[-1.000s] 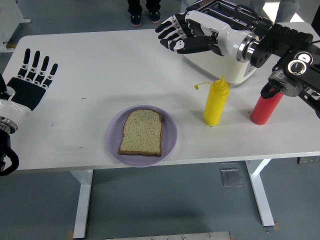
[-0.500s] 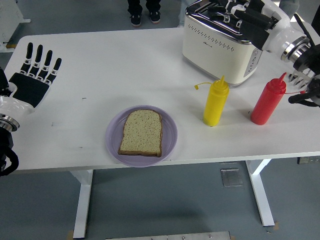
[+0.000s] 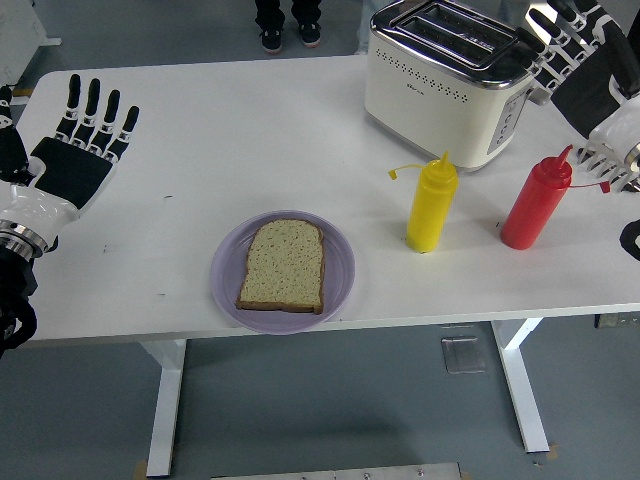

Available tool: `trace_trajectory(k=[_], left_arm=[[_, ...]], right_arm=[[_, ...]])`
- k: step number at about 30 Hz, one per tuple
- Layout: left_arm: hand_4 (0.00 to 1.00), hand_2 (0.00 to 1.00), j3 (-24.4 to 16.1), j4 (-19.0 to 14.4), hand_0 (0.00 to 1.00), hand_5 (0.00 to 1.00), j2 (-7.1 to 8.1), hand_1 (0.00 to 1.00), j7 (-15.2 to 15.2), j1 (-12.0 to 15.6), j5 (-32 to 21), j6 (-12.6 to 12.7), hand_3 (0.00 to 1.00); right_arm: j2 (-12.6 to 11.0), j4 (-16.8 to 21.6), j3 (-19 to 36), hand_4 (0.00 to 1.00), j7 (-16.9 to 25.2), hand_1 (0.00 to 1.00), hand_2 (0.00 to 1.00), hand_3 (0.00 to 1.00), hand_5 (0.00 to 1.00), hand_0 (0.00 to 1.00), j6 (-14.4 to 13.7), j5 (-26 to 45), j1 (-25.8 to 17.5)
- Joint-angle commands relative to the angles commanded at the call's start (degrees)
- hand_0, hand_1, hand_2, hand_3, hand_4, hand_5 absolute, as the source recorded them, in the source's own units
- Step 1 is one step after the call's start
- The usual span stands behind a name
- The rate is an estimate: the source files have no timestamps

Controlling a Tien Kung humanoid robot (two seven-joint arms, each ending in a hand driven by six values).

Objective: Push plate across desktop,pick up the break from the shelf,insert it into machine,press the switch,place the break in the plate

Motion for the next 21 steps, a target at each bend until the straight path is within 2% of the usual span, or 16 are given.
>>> trace_trajectory(k=[9,21], left_arm=[[0.785,0.709,0.7,0.8,0.809,0.998,-0.96,0.747,0.4,-0.1,-1.3,-0.2,0.715],[0.779,0.710,0.9,1.3,0.807,0.998,-1.22,0.748,0.7,-0.2,-2.2,-0.2,0.717]], right_arm=[[1.6,0.3,2.3,0.736,-1.2,0.780,0.779,0.758,0.534,0.841,0.1,3.2,-2.1],[2.4,0.0,3.0,0.741,-2.0,0.782,0.780,0.766,0.564,0.842,-0.2,6.2,-3.0]])
